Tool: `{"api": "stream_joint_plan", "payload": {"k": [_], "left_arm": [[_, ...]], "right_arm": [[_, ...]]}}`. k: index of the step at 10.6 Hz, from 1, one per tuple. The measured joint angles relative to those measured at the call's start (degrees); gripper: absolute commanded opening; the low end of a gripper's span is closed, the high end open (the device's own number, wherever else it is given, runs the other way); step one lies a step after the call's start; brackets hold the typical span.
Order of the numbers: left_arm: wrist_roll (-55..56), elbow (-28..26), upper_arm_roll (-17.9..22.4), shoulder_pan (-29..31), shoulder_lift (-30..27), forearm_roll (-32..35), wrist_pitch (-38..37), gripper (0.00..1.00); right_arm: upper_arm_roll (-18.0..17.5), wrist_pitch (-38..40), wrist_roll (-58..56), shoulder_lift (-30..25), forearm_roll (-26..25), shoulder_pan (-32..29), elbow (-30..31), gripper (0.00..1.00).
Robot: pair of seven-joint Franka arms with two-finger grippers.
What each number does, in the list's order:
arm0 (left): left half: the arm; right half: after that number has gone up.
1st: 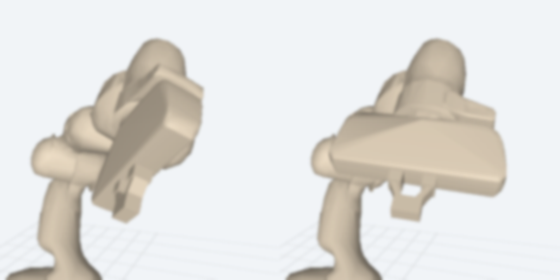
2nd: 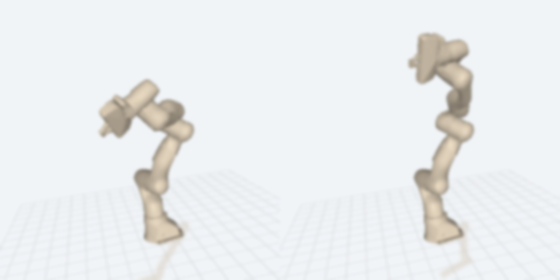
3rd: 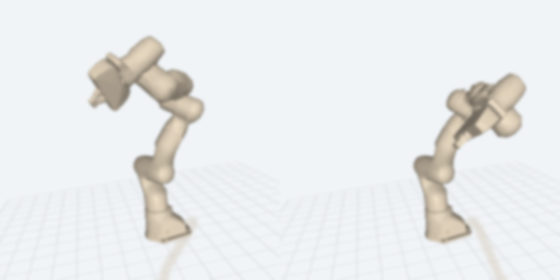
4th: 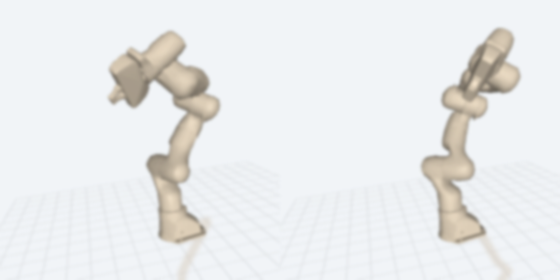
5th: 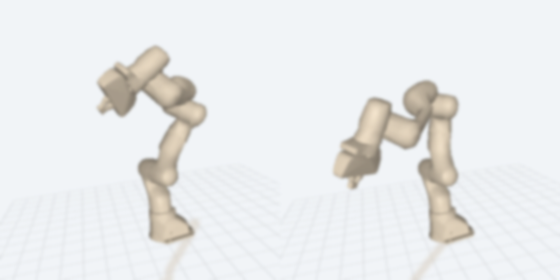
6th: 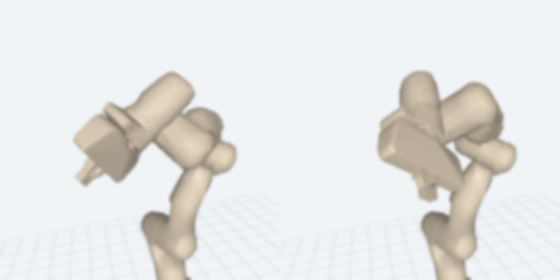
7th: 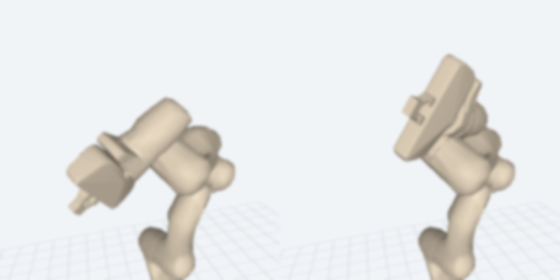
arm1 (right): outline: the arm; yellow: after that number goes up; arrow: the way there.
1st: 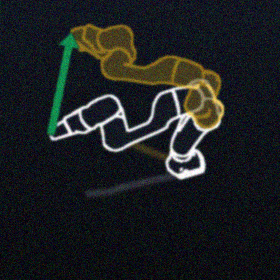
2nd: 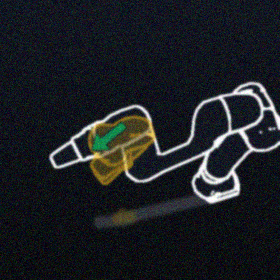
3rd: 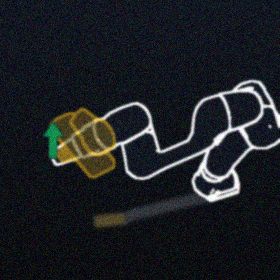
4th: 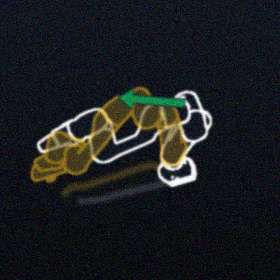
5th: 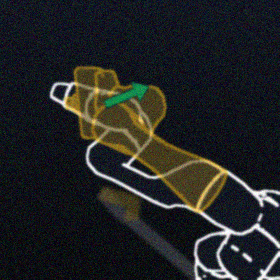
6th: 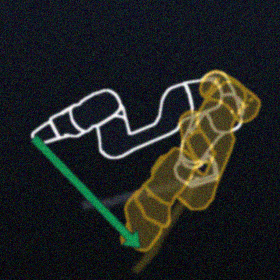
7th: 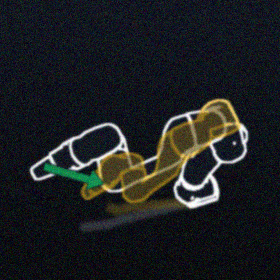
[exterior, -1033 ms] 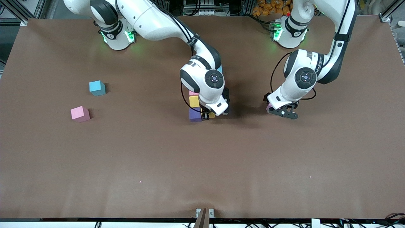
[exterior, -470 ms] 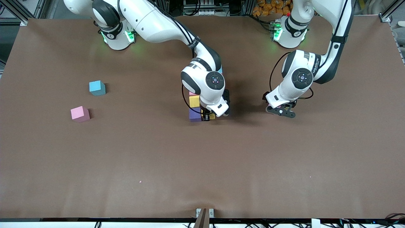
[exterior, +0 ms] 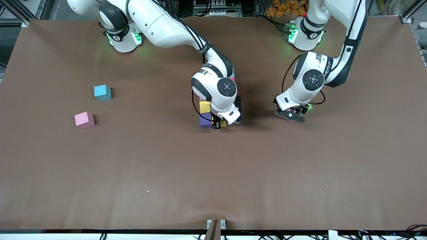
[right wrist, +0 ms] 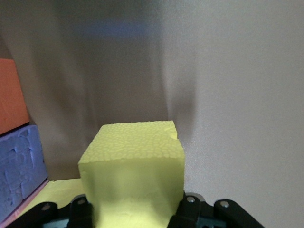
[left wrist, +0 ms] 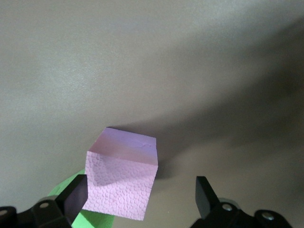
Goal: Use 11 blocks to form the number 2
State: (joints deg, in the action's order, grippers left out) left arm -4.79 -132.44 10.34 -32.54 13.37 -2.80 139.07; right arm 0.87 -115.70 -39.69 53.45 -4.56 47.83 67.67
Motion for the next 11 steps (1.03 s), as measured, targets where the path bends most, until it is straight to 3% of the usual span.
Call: {"api": "stream_joint_plan", "payload": {"k": [10, 11], "left_arm": [[-10.15, -0.89, 0.14, 1.63, 0.21, 2.91, 1.10, 1.00], [-10.80, -0.89, 0.15, 2.08, 0.21, 2.92, 1.12, 1.00]], "right_arm": [[0.02, -1.44, 0.00, 1.25, -0.01, 0.01, 0.00, 0.47], [0.03, -1.46, 0.00, 1.29, -0.01, 0.03, 0.00, 0.71]]}}
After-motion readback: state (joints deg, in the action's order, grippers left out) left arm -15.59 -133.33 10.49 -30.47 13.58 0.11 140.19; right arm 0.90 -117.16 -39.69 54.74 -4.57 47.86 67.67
